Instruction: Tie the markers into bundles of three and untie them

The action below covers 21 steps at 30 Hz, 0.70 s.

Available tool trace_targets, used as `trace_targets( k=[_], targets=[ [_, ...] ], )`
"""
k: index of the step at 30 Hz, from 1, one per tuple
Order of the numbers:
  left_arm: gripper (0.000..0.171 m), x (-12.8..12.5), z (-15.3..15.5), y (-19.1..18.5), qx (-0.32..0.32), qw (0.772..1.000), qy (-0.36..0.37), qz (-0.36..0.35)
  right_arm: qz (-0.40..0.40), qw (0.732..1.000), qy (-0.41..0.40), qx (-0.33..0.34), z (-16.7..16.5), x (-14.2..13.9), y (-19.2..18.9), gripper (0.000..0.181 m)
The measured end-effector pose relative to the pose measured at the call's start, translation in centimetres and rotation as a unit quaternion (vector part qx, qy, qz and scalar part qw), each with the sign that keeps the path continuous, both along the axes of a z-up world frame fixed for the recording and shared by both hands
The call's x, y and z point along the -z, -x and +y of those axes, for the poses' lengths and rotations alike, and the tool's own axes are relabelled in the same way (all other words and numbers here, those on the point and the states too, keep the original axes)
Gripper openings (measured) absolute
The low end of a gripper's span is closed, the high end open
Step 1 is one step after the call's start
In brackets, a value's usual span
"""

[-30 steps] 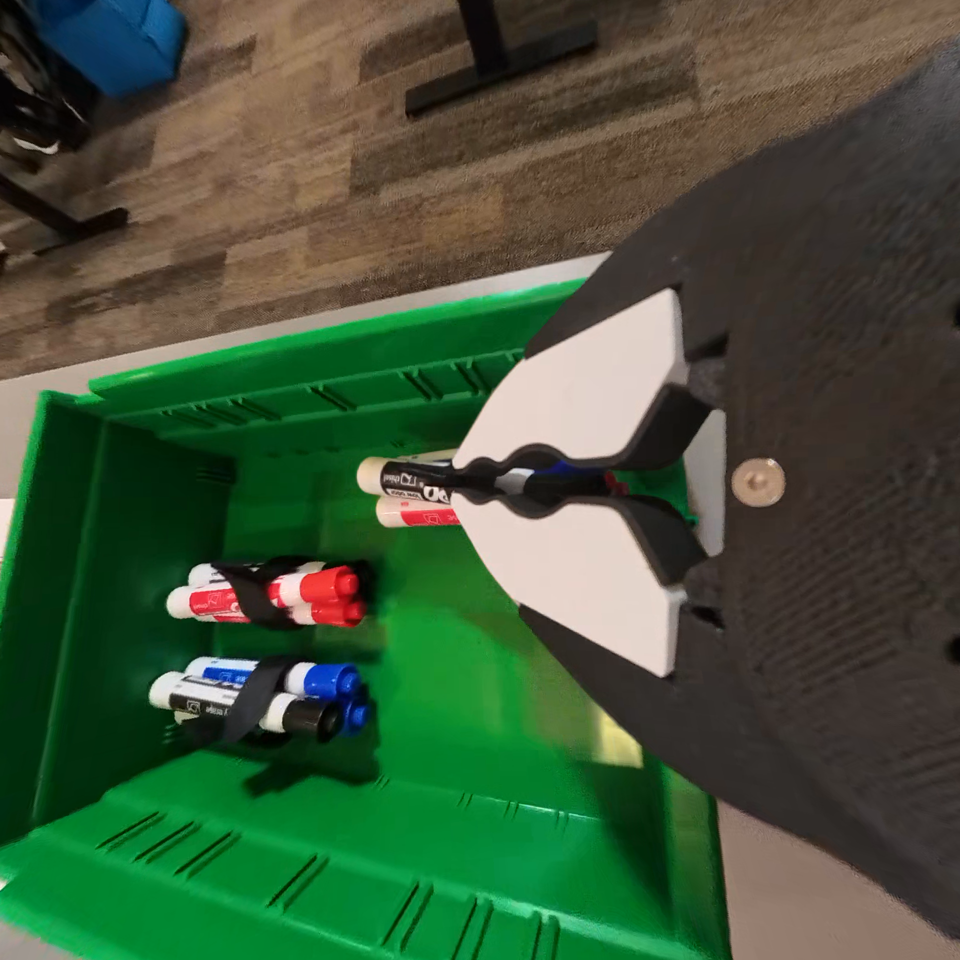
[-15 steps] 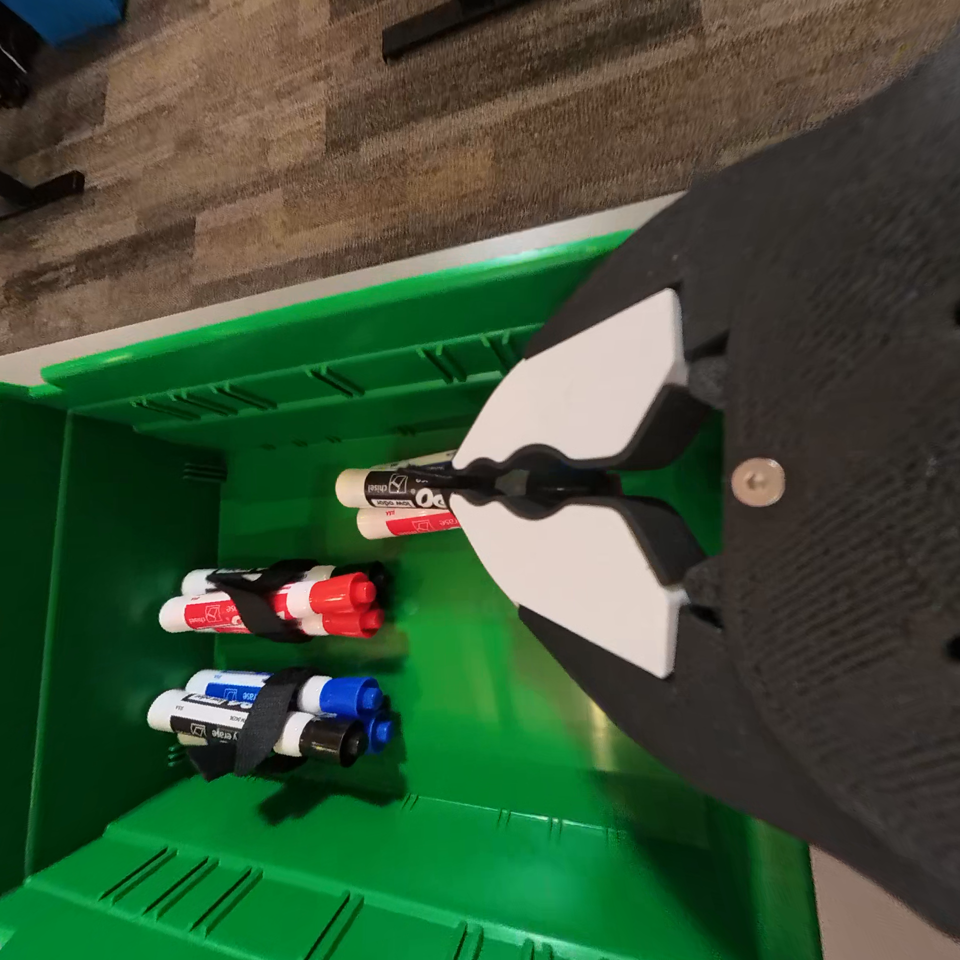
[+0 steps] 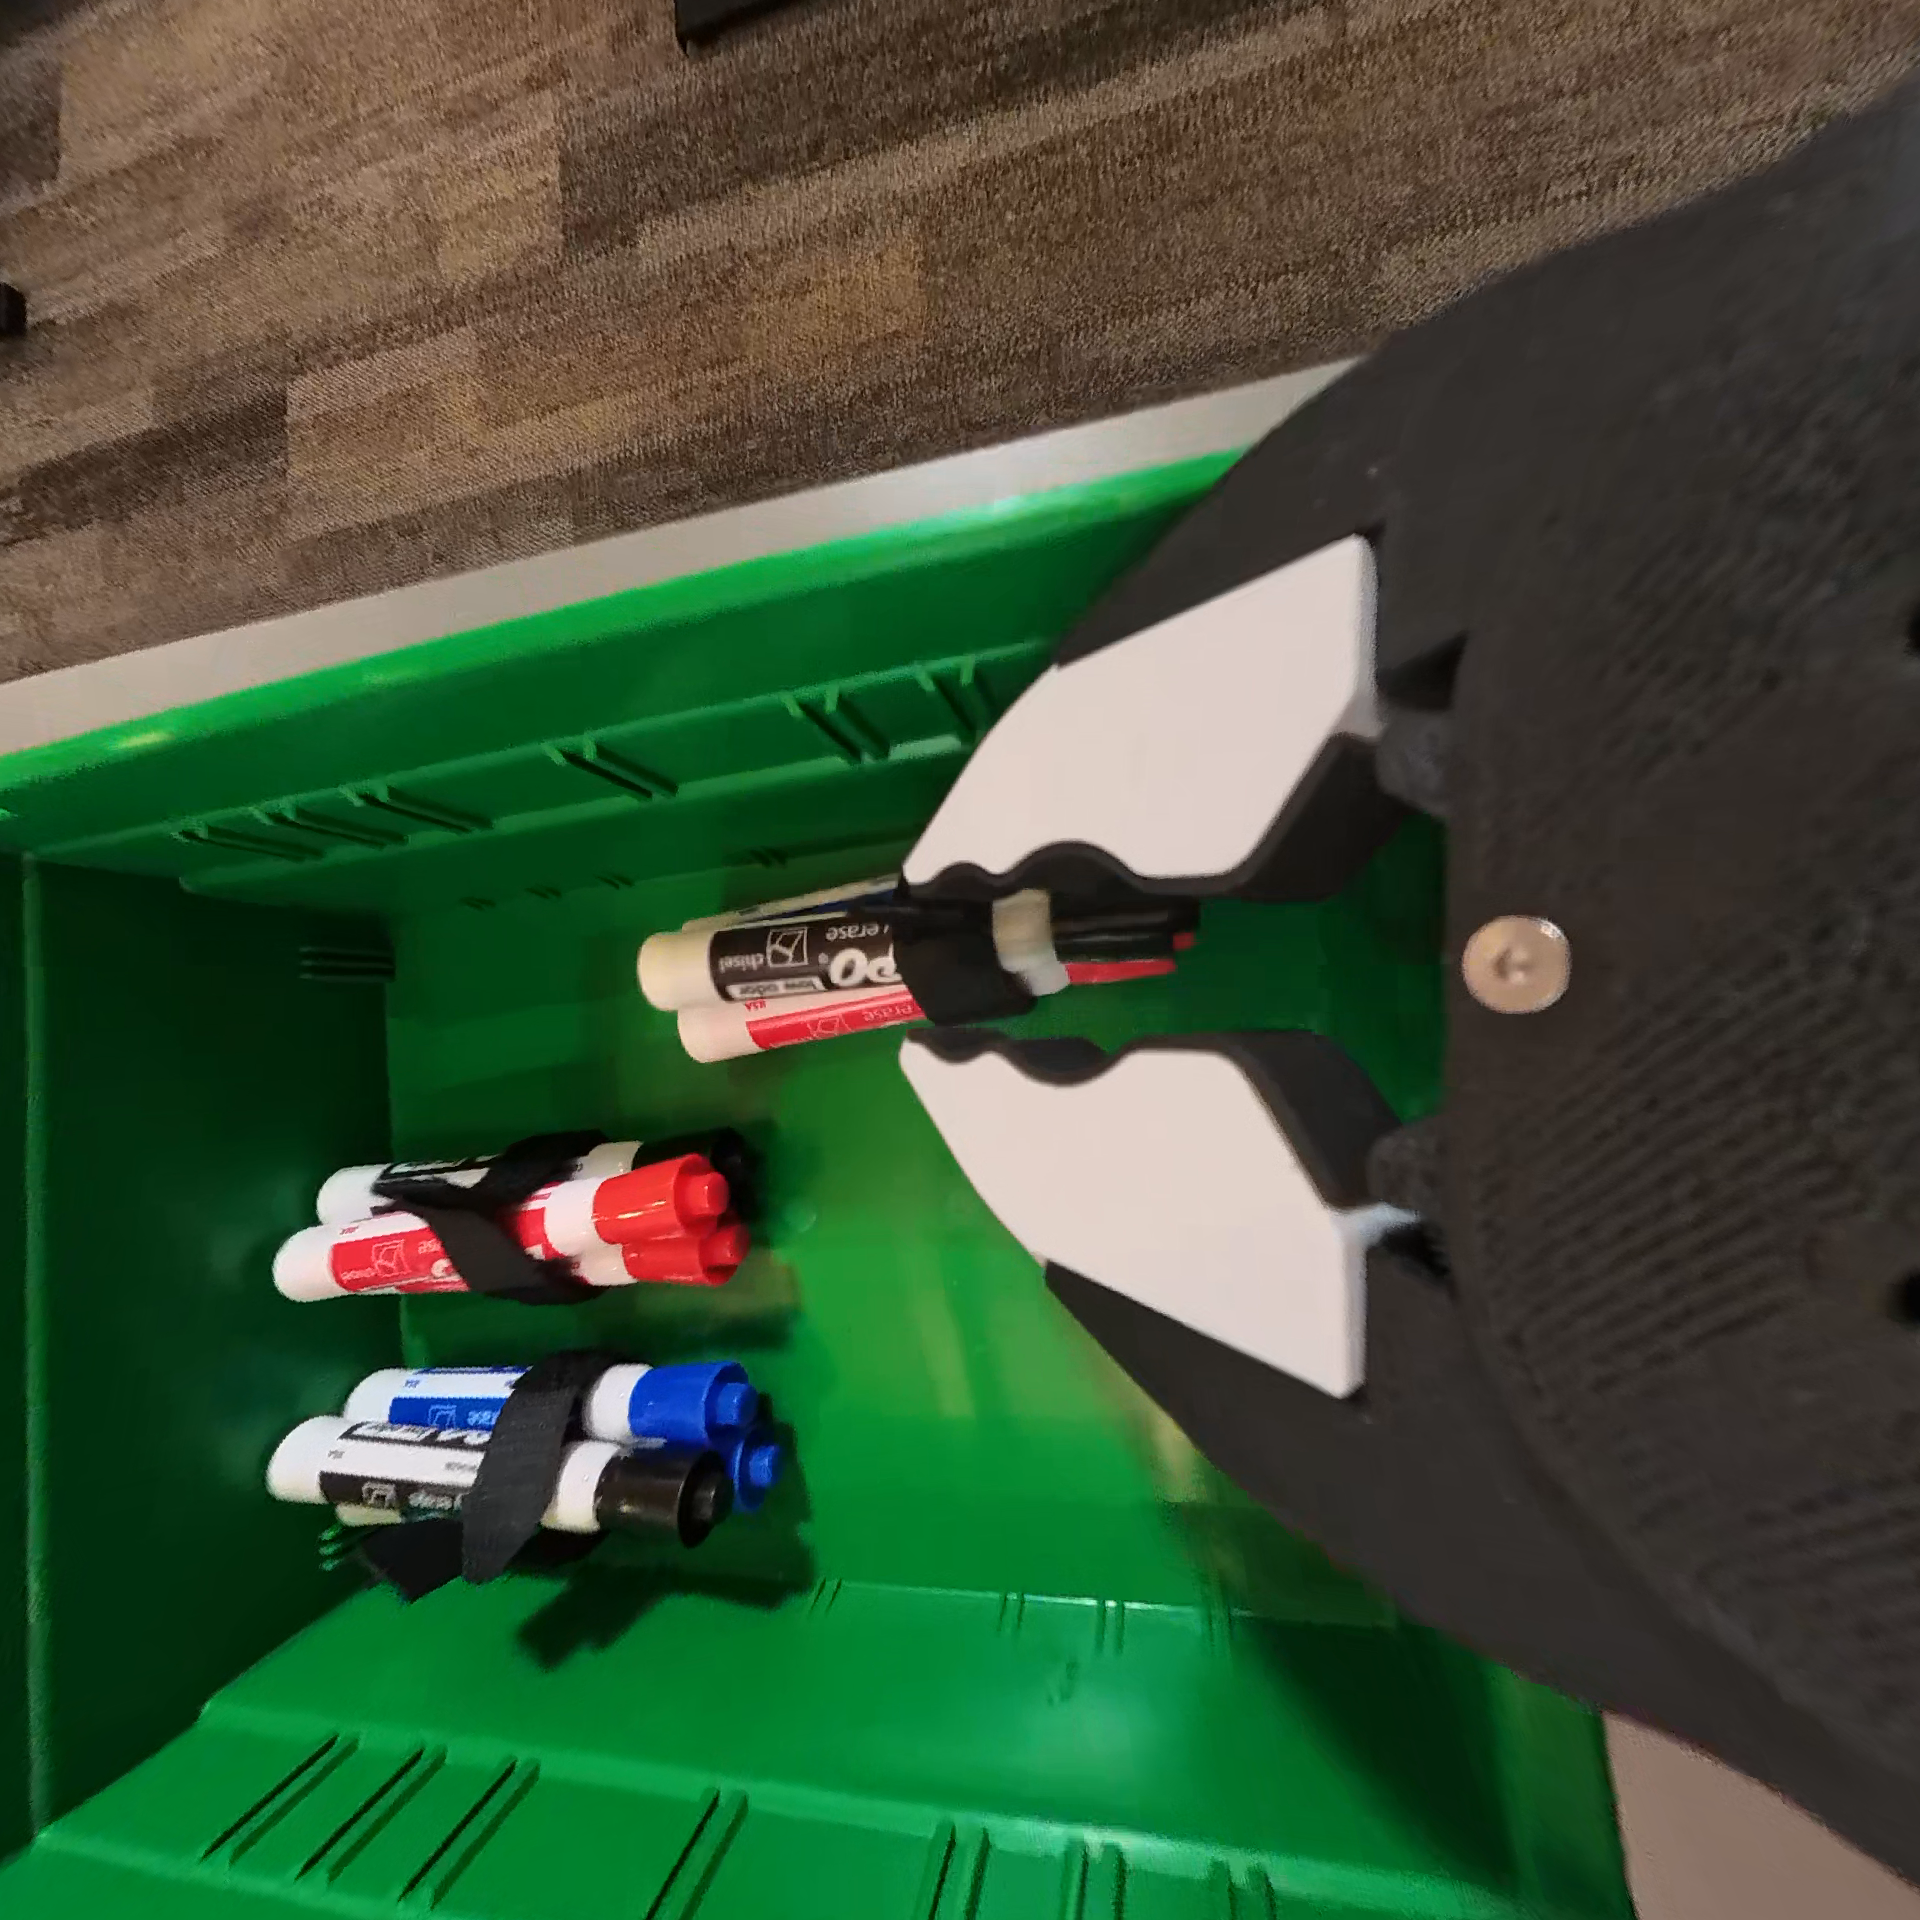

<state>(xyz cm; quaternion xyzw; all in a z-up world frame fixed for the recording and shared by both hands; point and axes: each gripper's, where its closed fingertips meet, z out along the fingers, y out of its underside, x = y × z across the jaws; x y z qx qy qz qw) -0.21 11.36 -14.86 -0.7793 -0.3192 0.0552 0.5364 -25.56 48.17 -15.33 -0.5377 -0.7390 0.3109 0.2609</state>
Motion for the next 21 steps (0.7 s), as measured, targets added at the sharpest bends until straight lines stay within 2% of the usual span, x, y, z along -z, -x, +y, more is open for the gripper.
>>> trace_targets(
  k=[6, 9, 14, 21],
  targets=[
    [0.051, 0.3, 0.0, 0.0, 0.005, 1.000, 0.002, -0.006, 0.045, 0.999, 0.013, 0.012, 1.9, -4.8, -0.6, 0.024],
    [0.051, 0.6, -0.1, 0.0, 0.007, 1.000, 0.003, -0.010, 0.058, 0.998, 0.014, 0.016, 2.7, -5.9, -0.9, 0.023],
    [0.051, 0.8, 0.0, 0.0, 0.009, 1.000, 0.003, -0.014, 0.025, 1.000, 0.006, -0.014, 1.4, -3.7, -1.2, 0.025],
    [0.051, 0.9, 0.2, -0.1, 0.011, 1.000, 0.005, -0.017, 0.017, 0.995, -0.096, -0.022, 1.1, -1.5, -0.6, 0.026]
  ],
)
